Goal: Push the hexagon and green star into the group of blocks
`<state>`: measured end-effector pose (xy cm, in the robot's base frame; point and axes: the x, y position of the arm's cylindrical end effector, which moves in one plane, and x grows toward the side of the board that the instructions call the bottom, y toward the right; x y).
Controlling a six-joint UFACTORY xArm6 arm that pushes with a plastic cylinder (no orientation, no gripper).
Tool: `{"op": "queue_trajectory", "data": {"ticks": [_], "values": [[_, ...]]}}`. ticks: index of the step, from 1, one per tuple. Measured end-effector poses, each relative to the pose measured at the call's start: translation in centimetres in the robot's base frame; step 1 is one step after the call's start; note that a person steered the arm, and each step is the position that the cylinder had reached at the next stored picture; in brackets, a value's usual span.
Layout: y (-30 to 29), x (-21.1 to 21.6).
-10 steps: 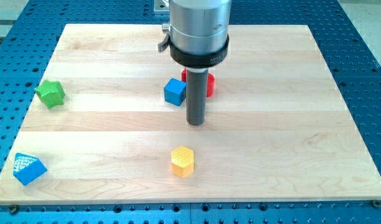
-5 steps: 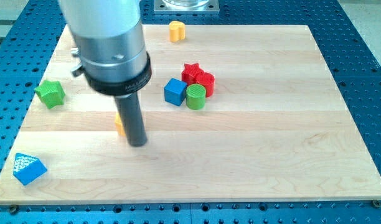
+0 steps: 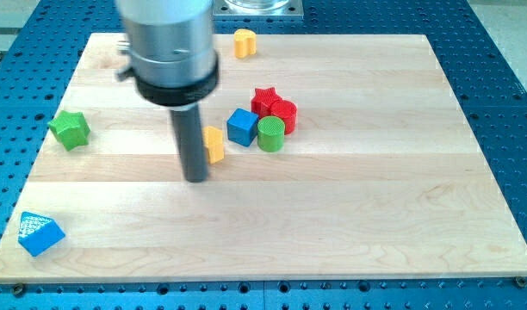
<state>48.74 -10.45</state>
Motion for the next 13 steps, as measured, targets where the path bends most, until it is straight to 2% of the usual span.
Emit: {"op": "queue_trajectory", "data": {"ticks": [1, 2, 3, 4, 5, 6, 7, 8, 9, 10, 11, 13], "values": [[-0.8, -1.6], [7.2, -1.6], [4.7, 0.6], [1.7, 8.8], [-12.6, 11.8], [-18.2, 9.9], [-16.9, 7.5], [-17.1, 9.0], [-19.9, 2.8], [-19.1, -1.1], [-9.9, -7.1], [-20.1, -3.9]]}}
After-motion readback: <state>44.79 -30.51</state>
